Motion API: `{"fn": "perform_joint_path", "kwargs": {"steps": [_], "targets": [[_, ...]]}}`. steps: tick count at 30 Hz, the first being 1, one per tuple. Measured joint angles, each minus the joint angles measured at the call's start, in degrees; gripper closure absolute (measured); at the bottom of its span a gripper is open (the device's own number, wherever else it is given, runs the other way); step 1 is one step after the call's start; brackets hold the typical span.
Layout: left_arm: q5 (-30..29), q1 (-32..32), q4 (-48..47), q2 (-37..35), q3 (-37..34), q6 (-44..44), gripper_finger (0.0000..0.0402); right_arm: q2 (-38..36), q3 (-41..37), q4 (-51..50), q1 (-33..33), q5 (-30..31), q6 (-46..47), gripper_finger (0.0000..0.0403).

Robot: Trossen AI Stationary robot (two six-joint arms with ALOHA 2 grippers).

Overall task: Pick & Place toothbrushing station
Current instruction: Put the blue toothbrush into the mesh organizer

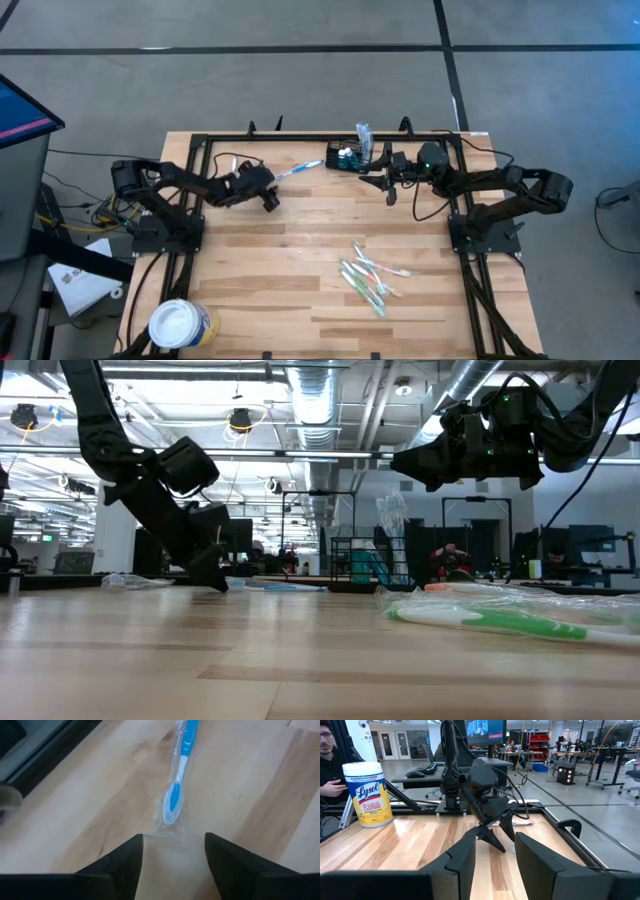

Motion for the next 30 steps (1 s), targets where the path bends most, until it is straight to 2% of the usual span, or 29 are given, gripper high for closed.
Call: {"fn": "perform_joint_path", "kwargs": {"steps": [11,17,24,30], "targets": [[4.96,2.56,1.77,0.04,-0.09,5.63,0.0195,0.0,0.0,0.0,0.0,0.0,0.0,0.0274],[7.65,3.82,2.05,0.04,-0.09,5.66,0.0211,0.0,0.0,0.0,0.0,-0.02,0.0,0.0274],[8.7,4.32,2.68,0.11,-0.14,6.92,0.0256,0.0,0.0,0.0,0.0,0.0,-0.01,0.0274],[8.3,4.35,2.84,0.13,-0.16,7.06,0.0317,0.0,0.0,0.0,0.0,0.0,0.0,0.0274]]}}
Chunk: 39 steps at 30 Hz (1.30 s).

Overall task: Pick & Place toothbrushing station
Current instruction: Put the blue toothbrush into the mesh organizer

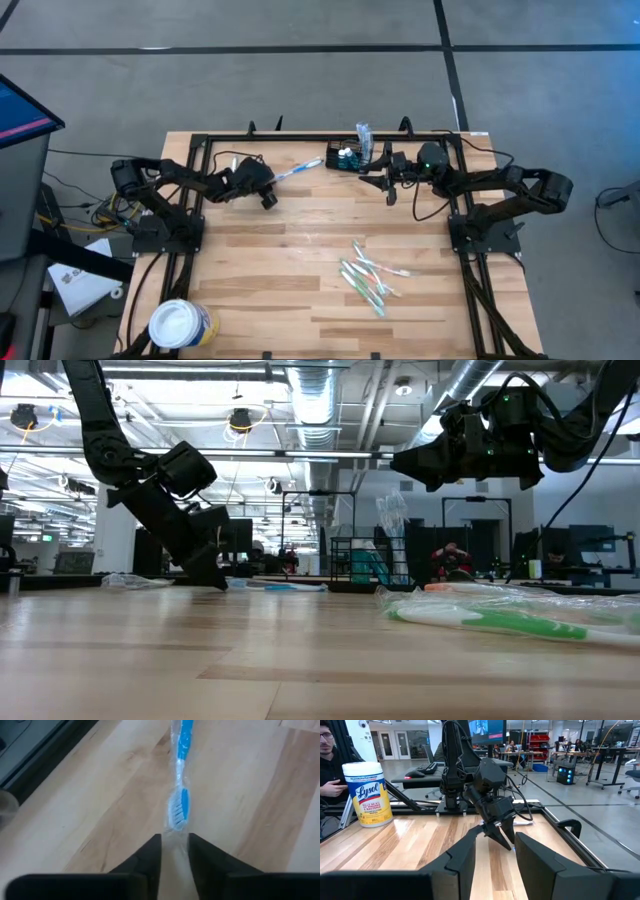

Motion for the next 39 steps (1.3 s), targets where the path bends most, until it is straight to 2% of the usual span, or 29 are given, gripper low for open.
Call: {"fn": "perform_joint_path", "kwargs": {"steps": [6,14,18,26,29,39], "targets": [[0.04,0.0,0.27,-0.02,0.0,-0.13,0.0393,0.0,0.0,-0.02,0.0,0.0,-0.02,0.0274],[-0.13,-0.65,0.43,-0.02,0.02,-0.15,0.0401,0.0,0.0,-0.02,0.0,0.0,-0.02,0.0274],[-3.27,-2.11,0.41,-0.04,0.02,-0.54,0.0401,0.0,0.0,-0.03,0.0,-0.01,-0.02,0.0274],[-5.09,-5.85,-0.05,-1.1,0.06,-0.11,0.0401,0.0,0.0,-0.04,0.0,0.0,-0.02,0.0275],[-8.58,-7.58,-1.67,-3.63,0.11,0.08,0.0401,0.0,0.0,-0.04,0.0,0.0,-0.02,0.0275],[-12.47,-14.65,-10.32,-19.89,0.11,-0.14,0.0401,0.0,0.0,-0.05,0.35,0.02,-0.02,0.0274]]}}
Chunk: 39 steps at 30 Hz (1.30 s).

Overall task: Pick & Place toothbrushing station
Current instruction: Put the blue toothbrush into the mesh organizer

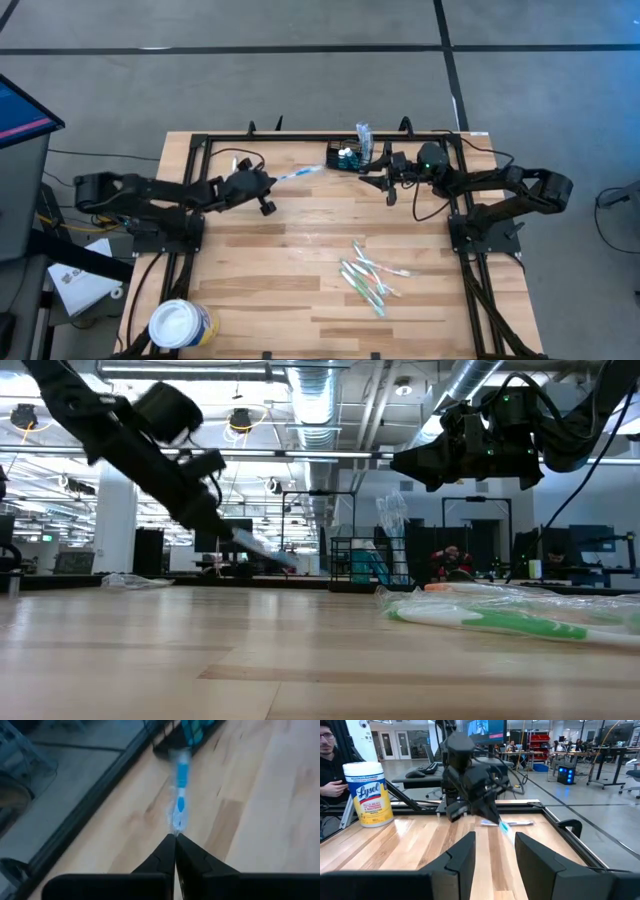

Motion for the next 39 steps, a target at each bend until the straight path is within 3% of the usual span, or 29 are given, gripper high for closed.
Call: {"fn": "perform_joint_path", "kwargs": {"steps": [7,15,26,39], "targets": [[-5.83,-6.77,-2.76,-8.43,0.0,0.11,0.0401,0.04,0.51,-0.03,2.17,-0.02,-0.02,0.0275],[-10.55,-13.08,-2.93,-10.81,2.85,1.74,0.0401,2.04,4.61,-2.92,6.41,-0.02,-0.02,0.0275],[-14.2,-20.07,-2.65,-7.62,9.36,8.63,0.0401,11.84,12.62,-5.39,10.75,-0.14,0.0,0.0275],[-14.47,-21.94,-1.81,1.38,17.54,15.1,0.0401,17.78,20.57,-6.83,13.53,-1.35,5.57,0.0275]]}}
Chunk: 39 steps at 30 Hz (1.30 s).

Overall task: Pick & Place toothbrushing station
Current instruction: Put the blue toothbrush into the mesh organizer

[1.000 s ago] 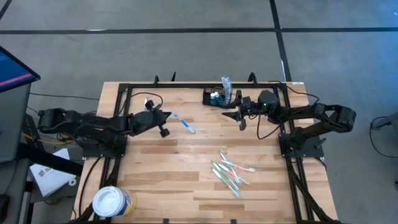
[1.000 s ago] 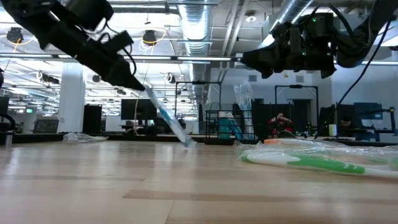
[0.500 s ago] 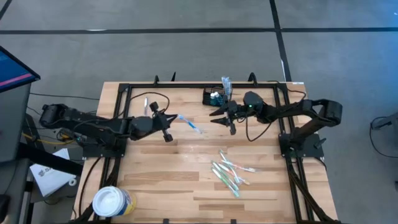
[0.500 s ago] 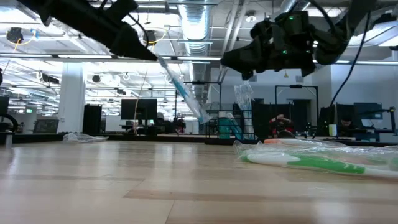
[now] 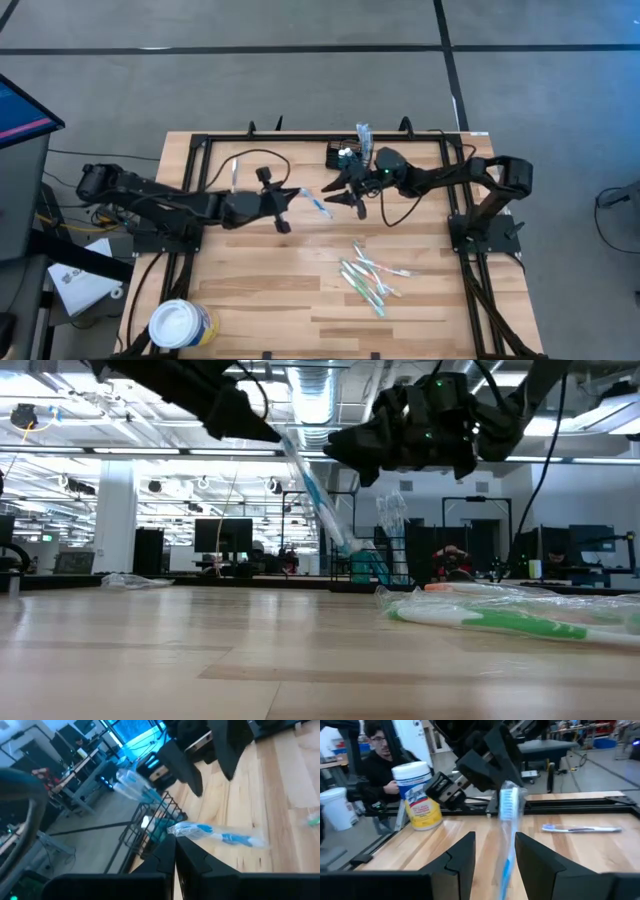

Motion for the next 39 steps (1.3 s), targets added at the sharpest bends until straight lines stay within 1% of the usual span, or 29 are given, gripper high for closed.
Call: {"fn": "perform_joint_path", "kwargs": {"steps": [5,10,15,19,24,27,31,37,39], "targets": [[0.03,-0.02,0.27,4.05,3.77,2.97,0.0401,-0.43,1.62,-5.03,0.59,-0.29,0.0,0.0275],[0.0,-0.02,0.5,7.54,7.12,5.18,0.0401,-0.49,2.45,-7.04,0.74,-0.31,-0.01,0.0275],[0.44,-0.02,0.78,9.9,8.38,6.2,0.0401,-0.49,2.52,-9.16,0.74,-0.31,-0.07,0.0275],[0.49,-0.02,1.04,10.0,8.38,6.5,0.0401,-0.49,2.52,-9.37,0.74,-0.26,-0.38,0.0275],[0.49,-0.28,1.3,9.92,8.38,6.49,0.0401,-0.49,2.52,-10.28,0.7,-0.18,-2.98,0.0275],[1.66,-0.28,1.38,9.92,8.38,6.5,0.0401,-0.49,2.52,-10.46,0.7,0.01,-3.04,0.0275],[2.43,-0.28,2.29,9.92,8.38,6.5,0.0401,-0.49,2.52,-11.21,0.74,1.98,-3.17,0.0275],[2.54,-0.28,2.6,9.92,8.38,6.49,0.0401,-0.37,2.52,-10.98,0.74,2.03,-3.21,0.0275],[3.38,-0.28,2.64,9.92,8.38,6.49,0.0401,-0.3,2.52,-11.12,0.74,2.03,-3.21,0.0275]]}}
